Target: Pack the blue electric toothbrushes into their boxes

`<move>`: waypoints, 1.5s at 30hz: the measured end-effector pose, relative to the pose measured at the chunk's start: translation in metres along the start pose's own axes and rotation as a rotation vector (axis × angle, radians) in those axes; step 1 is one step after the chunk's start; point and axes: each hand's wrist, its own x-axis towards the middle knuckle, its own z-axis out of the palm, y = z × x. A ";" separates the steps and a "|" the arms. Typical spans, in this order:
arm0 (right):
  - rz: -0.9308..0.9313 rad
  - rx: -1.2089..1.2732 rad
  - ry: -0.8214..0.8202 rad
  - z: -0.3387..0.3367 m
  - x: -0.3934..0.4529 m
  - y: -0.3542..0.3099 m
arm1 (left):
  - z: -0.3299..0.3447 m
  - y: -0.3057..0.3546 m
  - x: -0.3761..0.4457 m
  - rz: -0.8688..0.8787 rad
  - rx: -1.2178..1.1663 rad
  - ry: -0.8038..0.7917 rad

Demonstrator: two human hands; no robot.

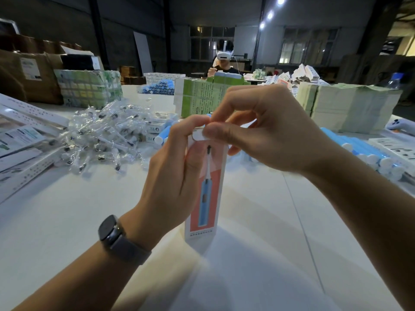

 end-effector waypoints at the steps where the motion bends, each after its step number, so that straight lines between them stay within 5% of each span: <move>1: -0.014 -0.006 0.012 0.000 0.000 0.000 | 0.000 0.000 0.000 -0.001 -0.011 -0.005; 9: -0.040 -0.065 0.137 0.013 -0.003 0.001 | -0.003 -0.002 0.000 -0.029 -0.118 -0.035; 26: -0.026 0.175 0.068 0.018 -0.009 0.016 | -0.003 0.000 0.000 -0.127 -0.198 0.025; 31: -0.034 0.114 0.051 0.019 -0.008 0.011 | 0.000 -0.005 0.000 0.011 -0.079 0.039; 38: -0.095 -0.046 0.125 0.027 -0.012 0.015 | 0.000 -0.012 -0.005 -0.080 -0.131 0.063; 45: 0.037 -0.211 0.183 0.038 -0.017 0.006 | -0.001 -0.015 -0.002 -0.114 -0.330 0.068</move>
